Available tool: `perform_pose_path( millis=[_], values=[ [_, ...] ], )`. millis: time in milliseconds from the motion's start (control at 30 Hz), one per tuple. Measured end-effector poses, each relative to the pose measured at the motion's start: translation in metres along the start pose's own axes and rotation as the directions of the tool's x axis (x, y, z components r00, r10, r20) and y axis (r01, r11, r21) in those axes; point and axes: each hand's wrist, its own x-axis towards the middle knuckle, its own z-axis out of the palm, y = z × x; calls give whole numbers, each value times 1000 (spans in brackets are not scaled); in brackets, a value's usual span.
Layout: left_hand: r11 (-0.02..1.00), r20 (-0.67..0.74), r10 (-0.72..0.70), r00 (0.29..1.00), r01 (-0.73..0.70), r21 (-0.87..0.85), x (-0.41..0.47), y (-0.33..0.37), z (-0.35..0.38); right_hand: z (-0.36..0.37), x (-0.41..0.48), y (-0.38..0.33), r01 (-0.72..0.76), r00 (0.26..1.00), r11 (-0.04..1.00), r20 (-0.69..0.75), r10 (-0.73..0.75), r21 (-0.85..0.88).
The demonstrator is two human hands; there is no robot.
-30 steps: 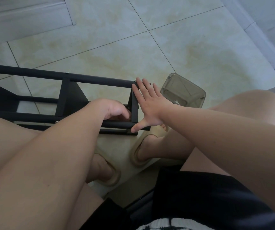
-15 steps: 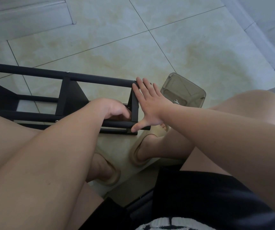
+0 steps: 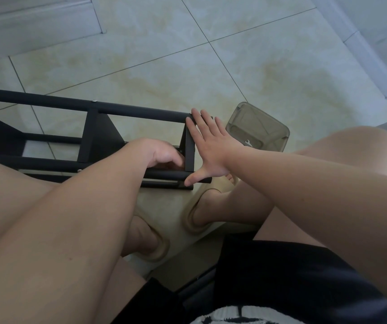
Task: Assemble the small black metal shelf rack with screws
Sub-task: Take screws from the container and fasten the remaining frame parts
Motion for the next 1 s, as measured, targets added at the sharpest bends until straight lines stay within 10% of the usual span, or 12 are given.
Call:
perform_pose_path(
  millis=[1000],
  values=[
    [997,23,67,998,-66,-50,11,-6,-2,1,0,0,-2,1000,1000,-10,2,-6]
  ],
)
